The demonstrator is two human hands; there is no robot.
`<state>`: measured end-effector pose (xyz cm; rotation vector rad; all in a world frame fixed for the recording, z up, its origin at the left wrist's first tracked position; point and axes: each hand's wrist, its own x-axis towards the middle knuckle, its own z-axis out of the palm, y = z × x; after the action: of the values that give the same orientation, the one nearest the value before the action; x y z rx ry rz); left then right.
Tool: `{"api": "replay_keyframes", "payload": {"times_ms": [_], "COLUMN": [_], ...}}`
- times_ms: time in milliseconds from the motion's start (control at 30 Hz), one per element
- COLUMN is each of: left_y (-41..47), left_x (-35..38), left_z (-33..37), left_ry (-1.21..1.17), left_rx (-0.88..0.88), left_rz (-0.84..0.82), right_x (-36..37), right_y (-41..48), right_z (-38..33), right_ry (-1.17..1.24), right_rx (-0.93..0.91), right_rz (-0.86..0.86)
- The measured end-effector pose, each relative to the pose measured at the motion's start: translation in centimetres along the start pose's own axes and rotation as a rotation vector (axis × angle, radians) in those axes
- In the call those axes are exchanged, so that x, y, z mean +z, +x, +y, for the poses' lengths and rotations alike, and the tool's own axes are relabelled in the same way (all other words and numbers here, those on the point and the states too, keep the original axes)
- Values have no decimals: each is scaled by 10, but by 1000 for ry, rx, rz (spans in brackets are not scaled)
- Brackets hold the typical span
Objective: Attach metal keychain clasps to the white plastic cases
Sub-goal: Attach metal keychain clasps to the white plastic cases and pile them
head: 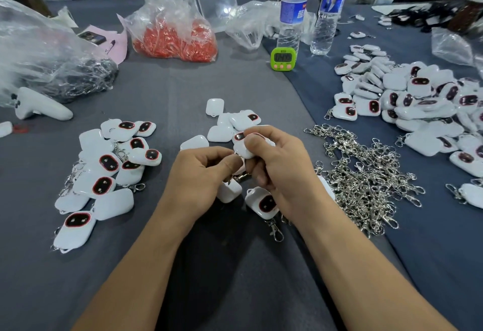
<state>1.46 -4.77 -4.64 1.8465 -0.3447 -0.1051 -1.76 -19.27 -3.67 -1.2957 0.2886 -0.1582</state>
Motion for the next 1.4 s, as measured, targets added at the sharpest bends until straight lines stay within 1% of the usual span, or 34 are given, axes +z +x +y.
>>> {"api": "replay_keyframes", "payload": {"times_ms": [67,100,167,233,300,333,367,400,433,467,500,533,667,733,800,833,900,967,1033,1067,1100,1133,1200,1267,1333,1400], "left_y": [-2,-4,-6,-7,-7,-8,-9,-10,-9,-7,-6,-4,1,1,-1,-2,-4,-5,-5,-6,-7,-8,-8,-7,-6,-5], "left_x": [-1,-3,-5,-7,-7,-6,-4,-3,-3,-2,-2,-1,1,0,-1,-2,-4,-6,-7,-7,-5,-3,0,3,5,8], "left_z": [0,0,-2,-4,-6,-6,-4,-3,-2,-2,-1,-1,0,0,1,1,-1,-3,-6,-6,-5,-4,-3,1,4,3], "left_ry": [81,177,445,710,841,845,798,679,503,334,212,138,-37,-26,53,125,332,615,825,856,842,748,336,19,-118,-174], "left_rx": [70,127,281,426,499,503,472,411,325,235,161,126,55,69,122,156,267,414,486,498,479,432,260,97,-17,-83], "left_rz": [52,80,110,118,145,174,196,203,197,176,141,108,15,45,96,113,129,137,152,167,188,201,204,162,95,50], "right_x": [1,1,5,8,11,11,11,10,8,7,6,5,2,3,5,5,6,7,9,10,10,9,8,6,5,5], "right_y": [-1,-1,-3,-5,-6,-6,-6,-5,-4,-3,-3,-2,-2,-3,-4,-4,-5,-8,-10,-10,-9,-8,-6,-5,-4,-4], "right_z": [1,2,6,11,14,13,12,10,7,5,4,2,-1,-1,1,3,7,12,15,15,14,12,4,-1,-3,-3], "right_ry": [-44,-103,-262,-363,-418,-415,-369,-294,-215,-153,-106,-65,47,63,4,-70,-284,-493,-611,-619,-581,-497,-241,-25,55,72], "right_rx": [-39,-76,-152,-211,-248,-244,-223,-191,-153,-116,-81,-53,7,-5,-70,-120,-234,-347,-399,-399,-381,-340,-212,-96,-35,-17], "right_rz": [16,31,66,87,95,94,84,67,47,28,14,3,-34,-30,1,22,75,92,83,89,97,99,64,6,-26,-35]}}
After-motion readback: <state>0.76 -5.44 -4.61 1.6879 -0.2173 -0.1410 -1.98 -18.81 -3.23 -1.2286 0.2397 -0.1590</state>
